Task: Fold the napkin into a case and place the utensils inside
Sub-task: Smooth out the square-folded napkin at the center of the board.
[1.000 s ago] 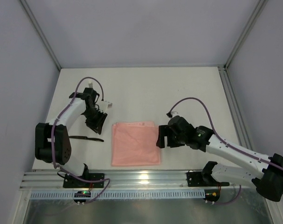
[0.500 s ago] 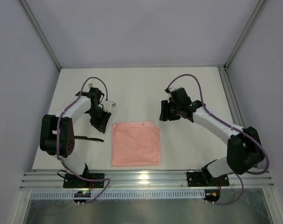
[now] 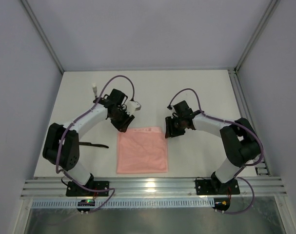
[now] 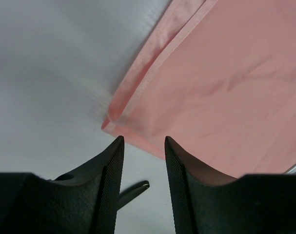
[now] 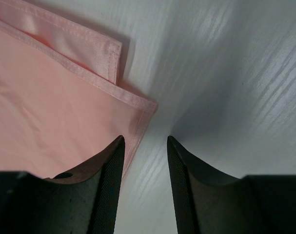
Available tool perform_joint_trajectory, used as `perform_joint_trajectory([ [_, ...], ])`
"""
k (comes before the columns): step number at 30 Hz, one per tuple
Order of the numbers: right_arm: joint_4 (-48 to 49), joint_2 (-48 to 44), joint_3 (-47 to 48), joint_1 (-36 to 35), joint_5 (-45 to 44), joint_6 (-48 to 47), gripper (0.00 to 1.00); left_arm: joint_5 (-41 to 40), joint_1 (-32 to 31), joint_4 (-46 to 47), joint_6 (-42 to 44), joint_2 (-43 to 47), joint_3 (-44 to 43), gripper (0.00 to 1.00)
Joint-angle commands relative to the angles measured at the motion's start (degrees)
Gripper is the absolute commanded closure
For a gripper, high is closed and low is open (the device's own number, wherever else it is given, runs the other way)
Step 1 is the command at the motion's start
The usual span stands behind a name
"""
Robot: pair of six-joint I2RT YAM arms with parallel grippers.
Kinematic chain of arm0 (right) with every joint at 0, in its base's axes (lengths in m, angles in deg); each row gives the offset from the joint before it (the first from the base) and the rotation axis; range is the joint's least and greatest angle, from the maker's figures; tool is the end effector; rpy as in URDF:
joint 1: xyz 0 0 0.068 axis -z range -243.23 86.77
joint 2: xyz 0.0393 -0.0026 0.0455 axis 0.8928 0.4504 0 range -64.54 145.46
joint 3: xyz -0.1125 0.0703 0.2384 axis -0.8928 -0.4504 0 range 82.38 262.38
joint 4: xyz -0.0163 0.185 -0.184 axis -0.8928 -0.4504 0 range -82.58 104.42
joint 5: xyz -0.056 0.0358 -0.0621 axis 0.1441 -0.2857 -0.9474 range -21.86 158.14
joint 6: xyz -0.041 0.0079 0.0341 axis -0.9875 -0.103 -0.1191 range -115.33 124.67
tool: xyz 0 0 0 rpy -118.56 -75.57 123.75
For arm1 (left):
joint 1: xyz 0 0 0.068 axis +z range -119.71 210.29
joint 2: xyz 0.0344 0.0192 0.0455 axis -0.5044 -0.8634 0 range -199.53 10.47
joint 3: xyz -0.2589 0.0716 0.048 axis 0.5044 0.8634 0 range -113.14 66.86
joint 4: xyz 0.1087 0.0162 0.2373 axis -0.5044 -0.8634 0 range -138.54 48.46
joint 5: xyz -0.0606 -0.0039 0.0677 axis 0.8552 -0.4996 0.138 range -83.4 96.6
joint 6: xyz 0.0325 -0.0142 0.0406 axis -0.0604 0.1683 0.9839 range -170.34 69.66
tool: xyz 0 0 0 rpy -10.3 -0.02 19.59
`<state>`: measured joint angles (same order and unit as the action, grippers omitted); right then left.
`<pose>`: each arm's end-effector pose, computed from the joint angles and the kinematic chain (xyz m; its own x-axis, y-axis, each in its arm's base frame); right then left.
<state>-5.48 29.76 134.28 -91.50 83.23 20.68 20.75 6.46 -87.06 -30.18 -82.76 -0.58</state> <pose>0.2701 0.1558 0.1599 -0.9051 -0.1843 -0.3833 -0.3269 0.8779 0.3498 0.2860 -0.1358 0.2218 -0.6537 0.6541 -0.3805 0.7337 0.6710 -0.1070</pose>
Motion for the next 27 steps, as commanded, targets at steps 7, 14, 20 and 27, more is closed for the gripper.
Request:
perform_joint_trajectory([
  [7,6.01,2.02,-1.71,0.23,2.31,1.74,0.59,-0.79,-1.92,10.01,4.01,-2.48,0.29,0.57],
  [14,9.17,3.52,-2.77,0.23,4.24,3.15,0.8,0.52,-2.53,9.75,6.47,-3.19,1.87,0.65],
  [20,9.79,3.43,-2.33,0.15,4.86,3.15,0.96,-4.12,-2.53,10.97,7.61,-3.09,3.01,0.66],
  [27,8.65,0.27,-1.27,0.15,5.3,1.48,0.96,-3.61,-2.53,10.1,7.79,-3.45,4.24,0.9],
])
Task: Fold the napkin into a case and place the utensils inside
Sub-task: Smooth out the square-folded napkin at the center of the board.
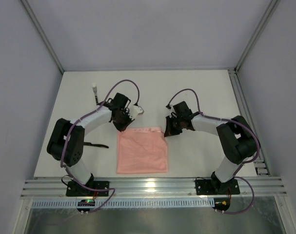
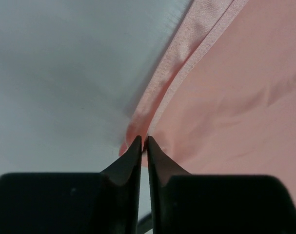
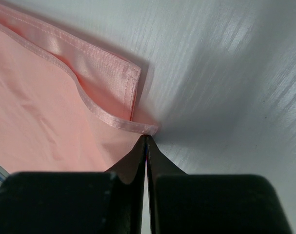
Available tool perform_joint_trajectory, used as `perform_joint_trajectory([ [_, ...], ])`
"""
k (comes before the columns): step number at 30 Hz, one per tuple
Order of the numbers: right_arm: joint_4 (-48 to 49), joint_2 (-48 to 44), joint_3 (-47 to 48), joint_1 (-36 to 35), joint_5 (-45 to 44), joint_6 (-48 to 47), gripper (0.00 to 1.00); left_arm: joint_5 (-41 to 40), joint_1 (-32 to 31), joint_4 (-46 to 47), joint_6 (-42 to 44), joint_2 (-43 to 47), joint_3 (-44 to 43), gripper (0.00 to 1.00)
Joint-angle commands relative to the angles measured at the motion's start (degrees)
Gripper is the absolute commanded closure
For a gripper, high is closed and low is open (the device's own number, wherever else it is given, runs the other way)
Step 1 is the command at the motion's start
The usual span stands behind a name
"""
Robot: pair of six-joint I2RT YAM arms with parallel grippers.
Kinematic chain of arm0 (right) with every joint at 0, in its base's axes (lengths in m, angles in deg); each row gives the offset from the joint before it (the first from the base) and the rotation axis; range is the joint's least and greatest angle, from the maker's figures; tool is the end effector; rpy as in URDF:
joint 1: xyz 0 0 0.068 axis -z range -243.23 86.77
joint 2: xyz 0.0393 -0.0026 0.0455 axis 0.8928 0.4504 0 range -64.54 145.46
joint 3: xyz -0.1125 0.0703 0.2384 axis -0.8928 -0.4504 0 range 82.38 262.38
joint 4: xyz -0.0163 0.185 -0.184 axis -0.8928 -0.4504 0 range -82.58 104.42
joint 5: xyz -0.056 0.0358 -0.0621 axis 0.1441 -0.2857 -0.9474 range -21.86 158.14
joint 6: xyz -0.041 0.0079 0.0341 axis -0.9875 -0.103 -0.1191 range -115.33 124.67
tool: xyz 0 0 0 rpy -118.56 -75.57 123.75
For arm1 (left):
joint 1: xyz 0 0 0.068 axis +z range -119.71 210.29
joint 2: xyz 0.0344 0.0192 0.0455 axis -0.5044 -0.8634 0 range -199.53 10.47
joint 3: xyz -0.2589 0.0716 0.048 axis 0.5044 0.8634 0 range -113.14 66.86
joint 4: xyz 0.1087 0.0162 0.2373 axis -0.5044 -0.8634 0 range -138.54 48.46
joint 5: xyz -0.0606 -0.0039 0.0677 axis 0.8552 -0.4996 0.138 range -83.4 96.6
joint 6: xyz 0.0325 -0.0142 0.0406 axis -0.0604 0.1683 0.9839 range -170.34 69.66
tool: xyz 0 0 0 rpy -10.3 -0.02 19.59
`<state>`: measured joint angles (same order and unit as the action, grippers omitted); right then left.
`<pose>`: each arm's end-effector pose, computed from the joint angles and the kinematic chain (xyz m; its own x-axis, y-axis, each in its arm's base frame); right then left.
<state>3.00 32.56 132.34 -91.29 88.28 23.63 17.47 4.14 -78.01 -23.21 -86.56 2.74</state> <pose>0.2761 0.1611 0.1451 -0.9070 -0.1378 -0.3979 -0.3229 0.8340 0.4474 0.2925 -0.1510 0.1908 -0.5231 0.7558 -0.3938 0.8214 0.5703 0.0034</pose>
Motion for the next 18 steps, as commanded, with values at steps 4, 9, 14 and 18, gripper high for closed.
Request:
perform_joint_trajectory([
  [4,1.74,-5.42,0.76,-0.25,0.86,-1.82,0.96,-0.07,-0.13,0.79,0.73,2.02,1.45,1.0],
  [9,3.6,-5.35,3.04,-1.74,2.97,-1.3,0.96,0.99,0.4,0.35,0.11,4.39,1.28,1.0],
  [14,3.95,-1.05,6.38,-2.18,3.85,-0.77,0.96,2.31,2.33,-0.36,0.11,5.36,1.1,0.98],
  [18,3.42,0.37,7.96,-2.27,2.71,-0.85,0.96,3.01,2.51,-1.85,1.43,4.58,1.01,0.94],
])
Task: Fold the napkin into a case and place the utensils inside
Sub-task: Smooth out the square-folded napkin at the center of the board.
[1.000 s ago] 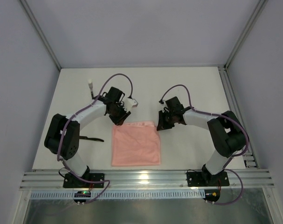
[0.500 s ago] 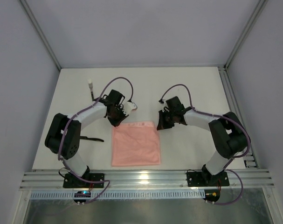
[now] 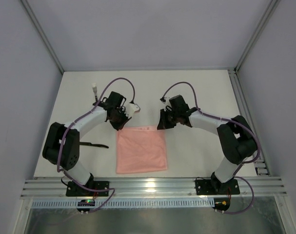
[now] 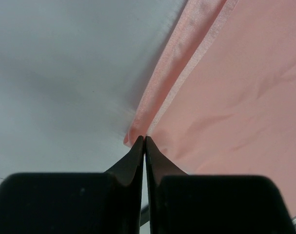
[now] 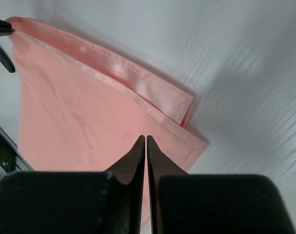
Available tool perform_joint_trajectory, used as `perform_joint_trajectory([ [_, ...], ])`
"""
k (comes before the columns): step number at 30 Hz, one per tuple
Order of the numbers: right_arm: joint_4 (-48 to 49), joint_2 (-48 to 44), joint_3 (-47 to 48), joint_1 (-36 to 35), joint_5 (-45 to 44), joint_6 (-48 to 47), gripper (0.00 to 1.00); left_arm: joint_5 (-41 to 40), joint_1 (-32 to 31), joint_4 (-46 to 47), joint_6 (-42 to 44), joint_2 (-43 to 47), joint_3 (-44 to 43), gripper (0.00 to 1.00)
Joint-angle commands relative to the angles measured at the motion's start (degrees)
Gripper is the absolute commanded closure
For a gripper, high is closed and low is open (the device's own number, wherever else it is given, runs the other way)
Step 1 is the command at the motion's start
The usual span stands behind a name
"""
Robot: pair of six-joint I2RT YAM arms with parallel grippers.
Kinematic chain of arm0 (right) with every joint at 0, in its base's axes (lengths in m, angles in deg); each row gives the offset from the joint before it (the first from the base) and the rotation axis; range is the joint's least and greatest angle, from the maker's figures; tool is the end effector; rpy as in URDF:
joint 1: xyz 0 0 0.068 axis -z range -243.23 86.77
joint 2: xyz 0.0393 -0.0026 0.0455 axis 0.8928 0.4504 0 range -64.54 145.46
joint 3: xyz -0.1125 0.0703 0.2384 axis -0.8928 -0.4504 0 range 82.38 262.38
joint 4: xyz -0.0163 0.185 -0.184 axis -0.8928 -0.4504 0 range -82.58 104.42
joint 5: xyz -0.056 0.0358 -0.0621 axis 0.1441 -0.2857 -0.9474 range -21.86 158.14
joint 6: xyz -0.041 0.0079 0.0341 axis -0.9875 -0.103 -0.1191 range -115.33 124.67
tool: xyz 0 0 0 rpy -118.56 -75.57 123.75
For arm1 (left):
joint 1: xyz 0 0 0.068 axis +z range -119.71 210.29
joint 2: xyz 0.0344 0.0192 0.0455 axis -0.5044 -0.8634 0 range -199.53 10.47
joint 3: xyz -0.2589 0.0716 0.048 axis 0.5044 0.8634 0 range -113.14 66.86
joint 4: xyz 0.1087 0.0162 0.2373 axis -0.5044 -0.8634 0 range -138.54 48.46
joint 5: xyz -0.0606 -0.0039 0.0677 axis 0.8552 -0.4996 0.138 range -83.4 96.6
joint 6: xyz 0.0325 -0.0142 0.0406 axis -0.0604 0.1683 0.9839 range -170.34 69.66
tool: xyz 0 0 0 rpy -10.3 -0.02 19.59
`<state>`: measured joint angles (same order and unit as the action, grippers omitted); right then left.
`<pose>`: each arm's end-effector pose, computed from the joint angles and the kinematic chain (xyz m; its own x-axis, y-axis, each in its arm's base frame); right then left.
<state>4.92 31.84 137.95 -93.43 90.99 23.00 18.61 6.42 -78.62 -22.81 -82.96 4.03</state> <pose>0.2889 0.1842 0.1790 -0.8445 -0.1562 -0.5123 -0.4343 0.7593 0.4846 0.2884 -0.1357 0.2033 -0.5338 0.7307 -0.4257 0.8061 0.5917 0.0048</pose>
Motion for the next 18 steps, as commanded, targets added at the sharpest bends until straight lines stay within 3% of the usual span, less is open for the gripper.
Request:
perform_joint_trajectory([
  [1,0.98,1.61,3.65,-0.13,-0.52,-0.31,0.91,1.7,0.24,-1.5,1.21,0.79,-0.28,0.97],
  [5,-1.66,6.27,8.06,-0.04,-4.3,-0.48,0.61,1.26,0.24,-1.24,1.48,0.27,-0.19,0.98],
  [13,-2.28,11.9,9.21,-0.13,-5.62,-0.49,0.62,2.84,0.15,-0.71,1.74,-0.61,-1.41,0.75],
  [18,-1.75,11.46,8.24,-0.04,-6.07,-0.49,0.71,5.13,-1.43,-1.59,2.7,-2.2,-3.53,0.71],
])
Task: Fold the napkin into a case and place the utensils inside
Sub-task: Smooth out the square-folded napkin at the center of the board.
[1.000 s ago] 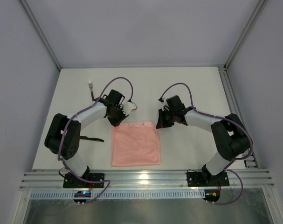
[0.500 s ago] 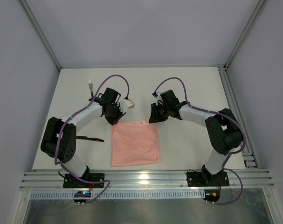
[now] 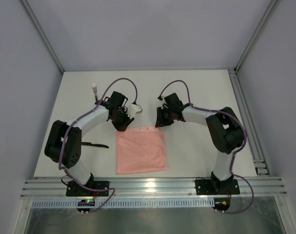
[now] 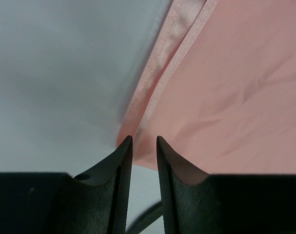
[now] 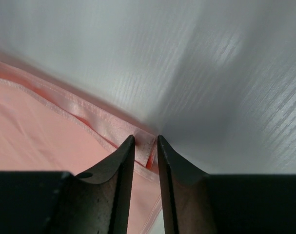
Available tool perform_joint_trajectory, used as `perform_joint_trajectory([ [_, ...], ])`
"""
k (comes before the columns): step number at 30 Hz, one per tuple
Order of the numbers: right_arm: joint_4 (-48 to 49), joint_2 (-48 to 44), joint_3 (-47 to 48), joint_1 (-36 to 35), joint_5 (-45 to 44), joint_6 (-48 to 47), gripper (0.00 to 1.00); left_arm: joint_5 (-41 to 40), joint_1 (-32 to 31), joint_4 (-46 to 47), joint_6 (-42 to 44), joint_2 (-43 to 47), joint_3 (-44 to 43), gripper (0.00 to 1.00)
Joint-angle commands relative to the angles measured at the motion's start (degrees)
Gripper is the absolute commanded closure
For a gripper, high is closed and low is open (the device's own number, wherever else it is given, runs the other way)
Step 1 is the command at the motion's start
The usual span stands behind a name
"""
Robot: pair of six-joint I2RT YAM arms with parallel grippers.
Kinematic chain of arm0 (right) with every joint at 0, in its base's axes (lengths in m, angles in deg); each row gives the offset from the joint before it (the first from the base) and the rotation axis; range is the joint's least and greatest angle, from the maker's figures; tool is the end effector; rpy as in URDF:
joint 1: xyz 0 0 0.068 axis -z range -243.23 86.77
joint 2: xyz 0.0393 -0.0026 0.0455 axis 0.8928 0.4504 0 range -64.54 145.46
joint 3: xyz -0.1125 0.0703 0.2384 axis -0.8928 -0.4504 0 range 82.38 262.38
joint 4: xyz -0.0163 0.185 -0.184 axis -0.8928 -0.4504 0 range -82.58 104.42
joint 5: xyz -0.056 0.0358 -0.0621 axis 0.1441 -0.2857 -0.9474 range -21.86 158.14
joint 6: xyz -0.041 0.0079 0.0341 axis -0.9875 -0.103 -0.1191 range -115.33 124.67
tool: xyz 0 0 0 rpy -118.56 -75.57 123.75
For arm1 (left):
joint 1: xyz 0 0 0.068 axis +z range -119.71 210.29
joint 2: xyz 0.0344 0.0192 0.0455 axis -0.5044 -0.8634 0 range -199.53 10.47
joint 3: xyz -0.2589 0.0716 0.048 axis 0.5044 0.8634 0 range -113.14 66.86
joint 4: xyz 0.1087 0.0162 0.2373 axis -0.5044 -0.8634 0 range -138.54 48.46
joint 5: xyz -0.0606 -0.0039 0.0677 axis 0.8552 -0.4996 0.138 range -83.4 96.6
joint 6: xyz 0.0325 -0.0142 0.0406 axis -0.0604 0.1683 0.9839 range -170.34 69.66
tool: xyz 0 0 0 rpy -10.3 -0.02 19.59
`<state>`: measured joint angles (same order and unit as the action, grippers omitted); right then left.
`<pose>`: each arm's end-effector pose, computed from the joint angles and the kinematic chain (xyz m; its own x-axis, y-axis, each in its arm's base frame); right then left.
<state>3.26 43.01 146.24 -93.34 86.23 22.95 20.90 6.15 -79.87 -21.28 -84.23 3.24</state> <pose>0.3236 0.2005 0.1512 -0.8697 -0.1597 -0.4670 -0.3778 0.8243 0.4217 0.2891 -0.1391 0.2000 -0.5157 0.7470 -0.4196 0.8307 0.5559 -0.0314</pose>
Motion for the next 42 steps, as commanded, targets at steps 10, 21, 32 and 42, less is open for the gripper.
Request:
perform_joint_trajectory([
  [10,0.87,0.91,-0.66,-0.13,-0.77,-0.26,0.8,-4.01,-2.14,2.28,1.44,-4.8,-2.74,0.71],
  [21,1.75,0.82,-1.37,-0.13,-0.6,0.17,0.85,-3.41,-2.14,-0.26,2.23,-5.59,-3.1,0.77],
  [32,2.11,1.35,-1.89,-0.13,-1.65,0.79,0.96,-3.14,-1.35,-1.31,2.23,-0.93,-0.98,1.0],
  [42,1.76,1.7,-2.33,-0.04,-2.53,0.61,0.96,1.51,4.1,-2.37,2.93,0.57,1.21,1.0],
])
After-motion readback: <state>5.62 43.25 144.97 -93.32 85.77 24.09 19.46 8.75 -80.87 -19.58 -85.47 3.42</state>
